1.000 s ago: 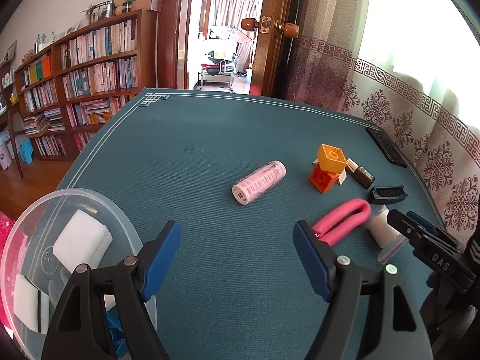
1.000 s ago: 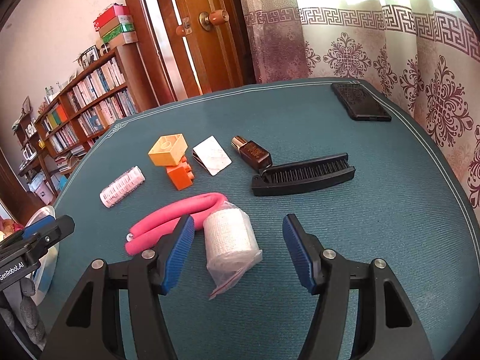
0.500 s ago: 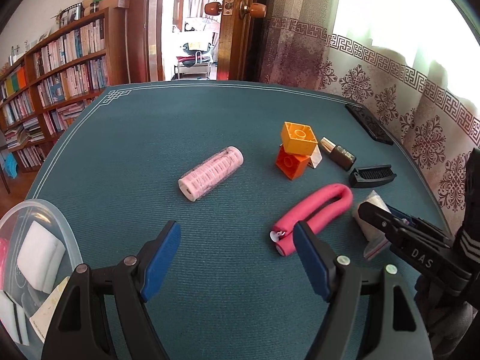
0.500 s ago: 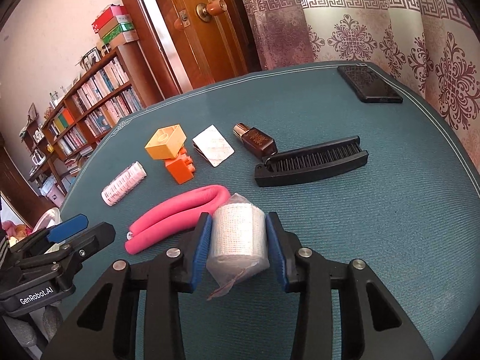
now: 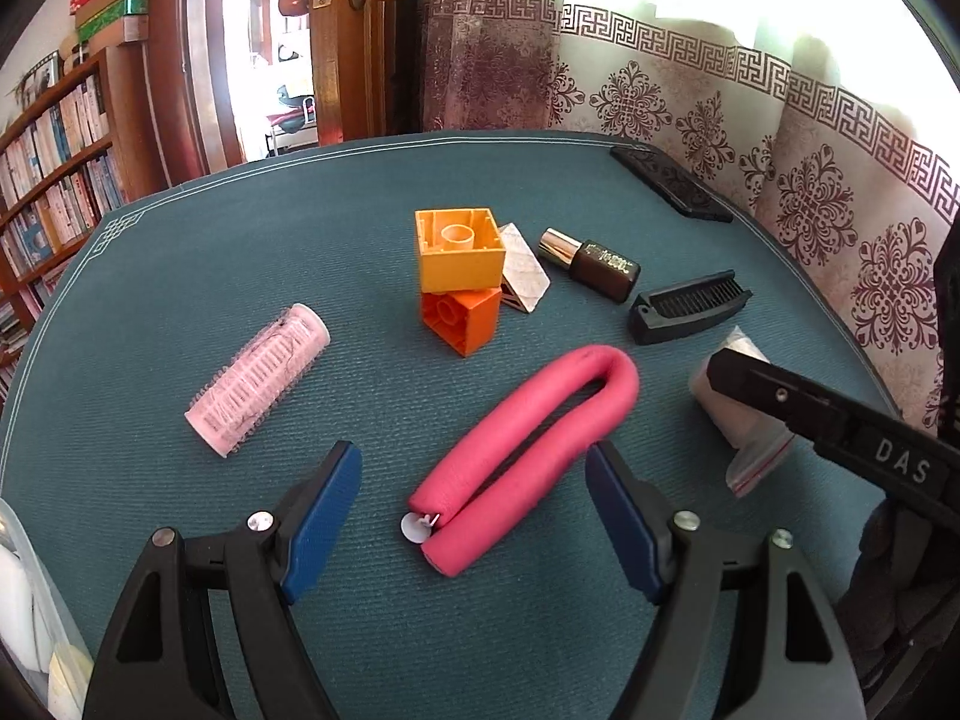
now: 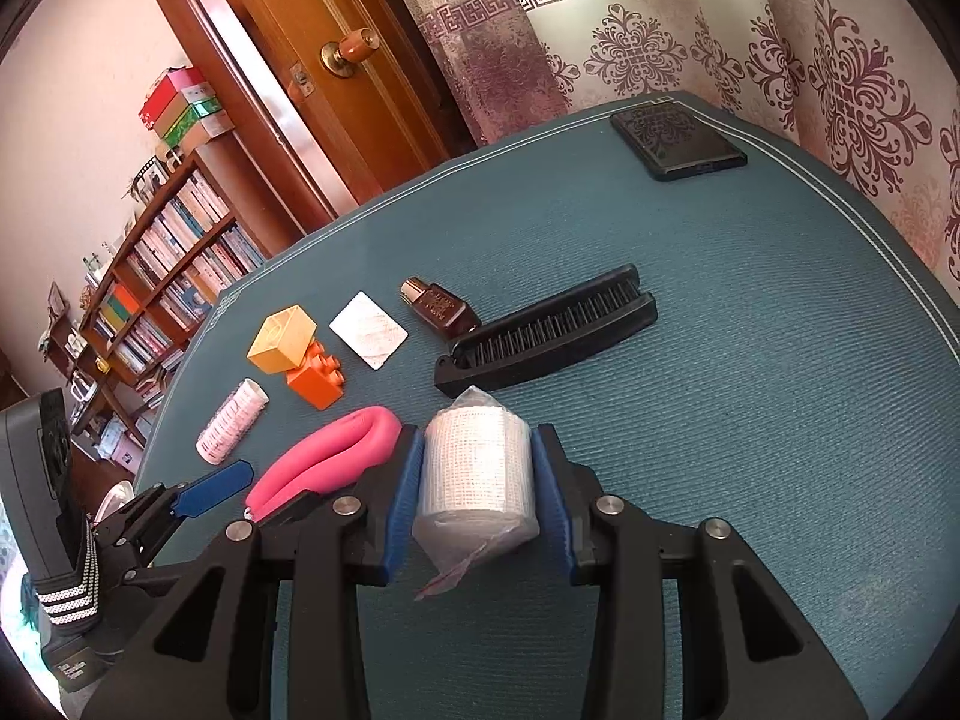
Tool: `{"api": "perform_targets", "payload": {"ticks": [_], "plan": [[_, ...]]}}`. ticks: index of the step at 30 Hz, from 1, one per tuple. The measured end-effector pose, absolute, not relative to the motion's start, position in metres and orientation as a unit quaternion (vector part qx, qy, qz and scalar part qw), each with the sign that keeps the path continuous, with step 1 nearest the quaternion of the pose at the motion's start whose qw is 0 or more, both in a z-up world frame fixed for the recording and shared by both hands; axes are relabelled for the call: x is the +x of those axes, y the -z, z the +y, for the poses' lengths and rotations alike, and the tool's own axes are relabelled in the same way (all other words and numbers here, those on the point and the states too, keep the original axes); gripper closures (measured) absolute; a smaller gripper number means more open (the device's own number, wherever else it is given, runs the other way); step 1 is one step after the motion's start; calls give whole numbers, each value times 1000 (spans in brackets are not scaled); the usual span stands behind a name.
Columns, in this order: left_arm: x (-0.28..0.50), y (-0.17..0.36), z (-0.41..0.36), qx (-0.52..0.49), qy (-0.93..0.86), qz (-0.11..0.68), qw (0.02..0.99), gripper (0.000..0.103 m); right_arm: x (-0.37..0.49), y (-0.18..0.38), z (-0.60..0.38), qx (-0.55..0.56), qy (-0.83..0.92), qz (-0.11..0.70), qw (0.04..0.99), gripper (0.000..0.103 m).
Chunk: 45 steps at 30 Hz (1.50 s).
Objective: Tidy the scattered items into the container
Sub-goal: 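Grasp the pink foam curler with the left tool while the right tool holds the roll, then carry the roll and pink curler with both tools to the clear container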
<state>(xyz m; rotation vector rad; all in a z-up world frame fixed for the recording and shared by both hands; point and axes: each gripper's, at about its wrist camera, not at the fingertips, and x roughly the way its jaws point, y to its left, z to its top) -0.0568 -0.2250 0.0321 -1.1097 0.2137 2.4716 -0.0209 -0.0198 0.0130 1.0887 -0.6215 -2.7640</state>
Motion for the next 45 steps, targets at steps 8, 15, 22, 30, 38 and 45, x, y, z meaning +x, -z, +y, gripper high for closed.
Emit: {"api": "perform_targets", "payload": {"ticks": [8,15,22,30,38,45], "plan": [[-63,-25,-211,-401,-887,102,204,23,-19,-14,-20,351,915,-194,46,63],[-68,-24,-199,-398,-884,113,218,33,-18,-12,-23,352,916,-189,46,63],[-69,-26,-195,-394,-883,115,228,57,-18,-12,-21,351,916,-190,44,63],[-60,-28,-201,-393,-888,90,220,66,-17,-12,-21,349,916,-191,44,63],[-48,-33,-214,-398,-891,62,211,67,-17,-12,-23,350,917,-188,47,63],[-36,-46,-224,-375,-907,67,178,67,-15,-12,-28,350,918,-181,49,63]]}}
